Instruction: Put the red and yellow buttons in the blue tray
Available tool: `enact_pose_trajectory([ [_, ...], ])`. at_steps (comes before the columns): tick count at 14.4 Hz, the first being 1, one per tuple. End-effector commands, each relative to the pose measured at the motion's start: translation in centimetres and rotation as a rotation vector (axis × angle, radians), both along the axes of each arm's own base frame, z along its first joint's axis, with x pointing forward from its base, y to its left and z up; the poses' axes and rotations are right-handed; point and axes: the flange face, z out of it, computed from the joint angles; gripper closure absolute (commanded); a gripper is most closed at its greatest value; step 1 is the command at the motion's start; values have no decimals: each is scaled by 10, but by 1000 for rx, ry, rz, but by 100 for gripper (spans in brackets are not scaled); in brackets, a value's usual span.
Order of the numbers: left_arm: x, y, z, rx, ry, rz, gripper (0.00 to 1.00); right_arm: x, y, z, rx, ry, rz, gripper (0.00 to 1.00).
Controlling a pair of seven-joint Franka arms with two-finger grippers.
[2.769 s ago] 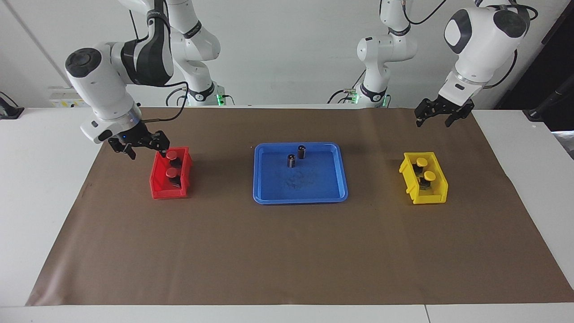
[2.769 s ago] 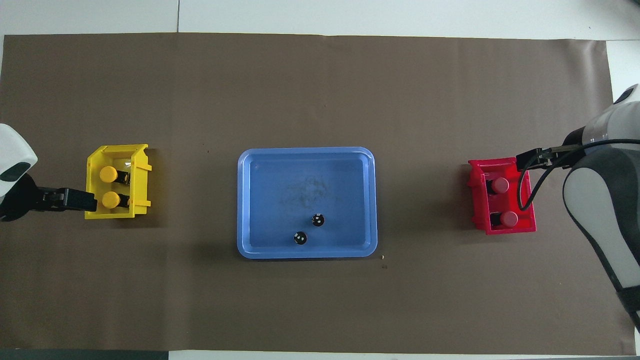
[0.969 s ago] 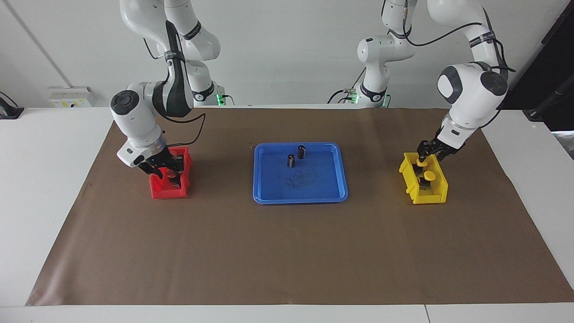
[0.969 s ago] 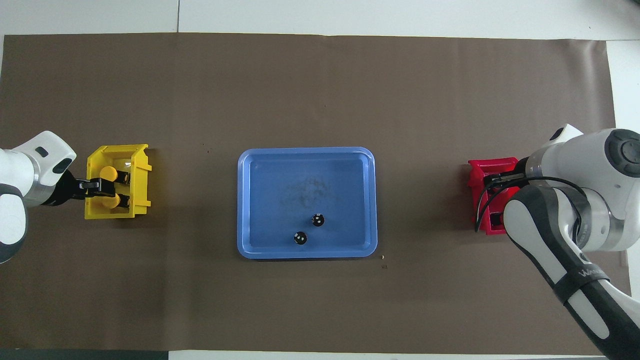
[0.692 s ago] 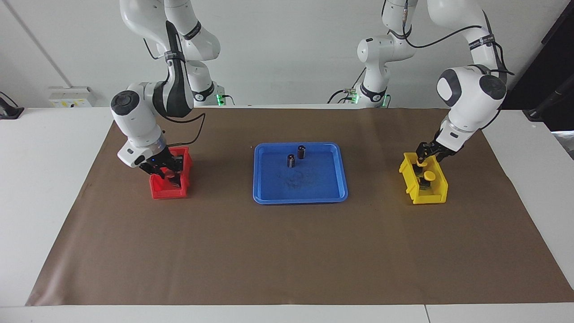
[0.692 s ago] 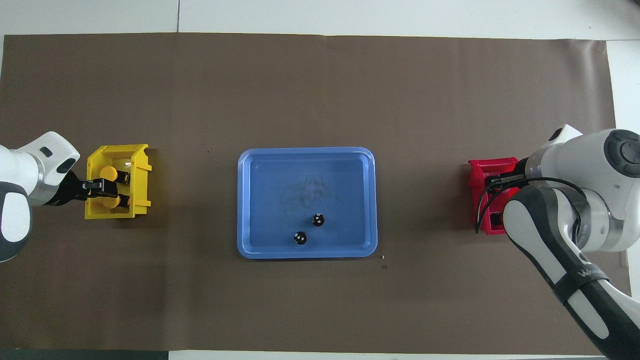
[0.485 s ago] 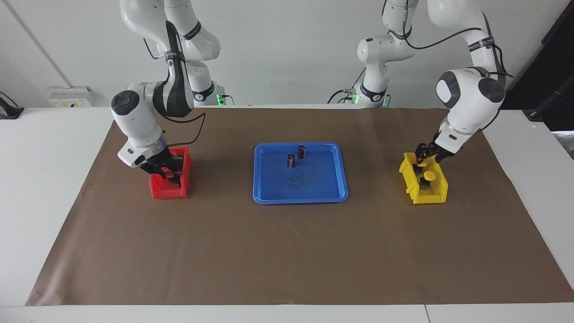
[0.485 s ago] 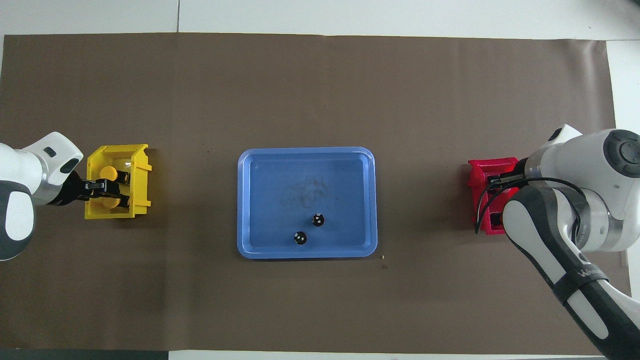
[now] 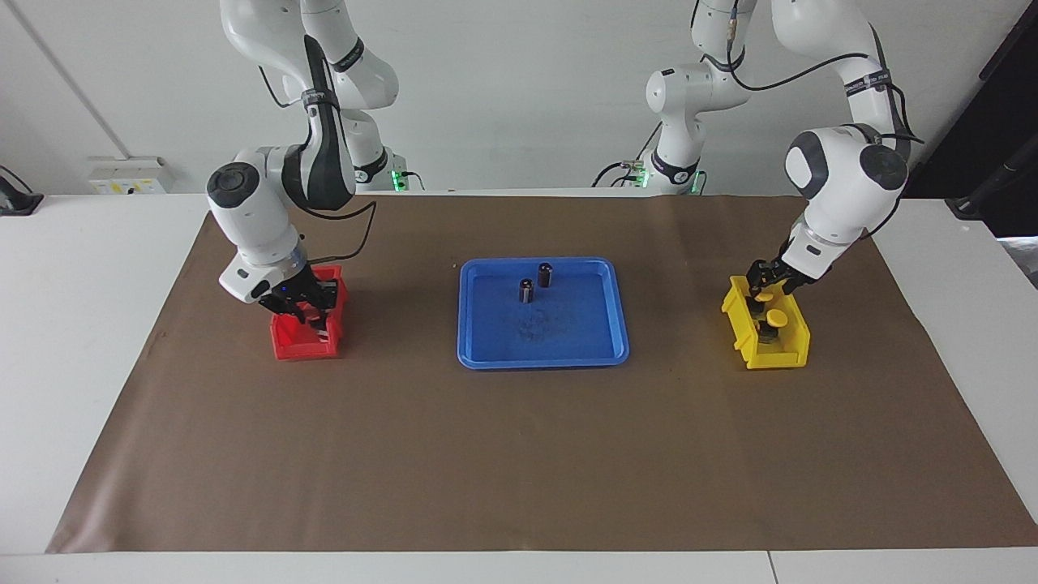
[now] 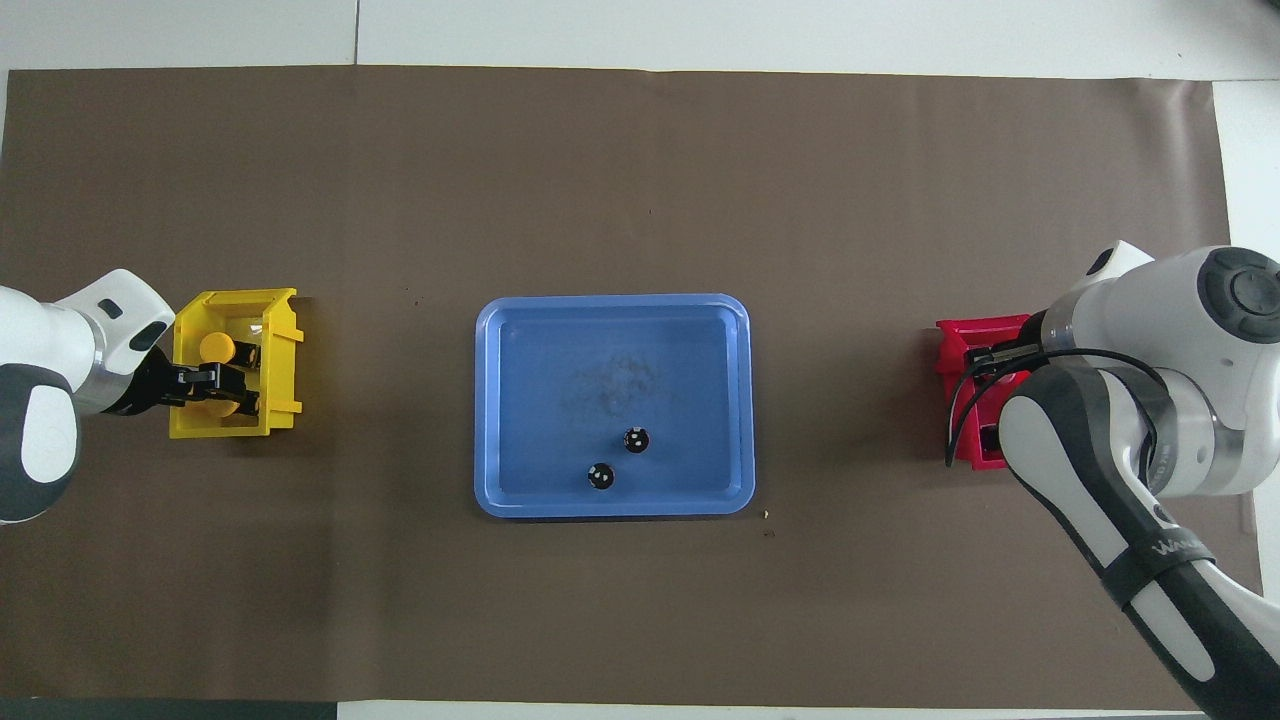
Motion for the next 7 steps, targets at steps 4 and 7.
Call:
enact_pose_trajectory([
  [4, -3, -6, -13, 15, -19, -7, 28, 30, 19, 66, -6, 66, 68, 74],
  [7, -3, -6, -13, 15, -21, -9, 31, 34, 47, 90, -14, 75, 97, 74],
])
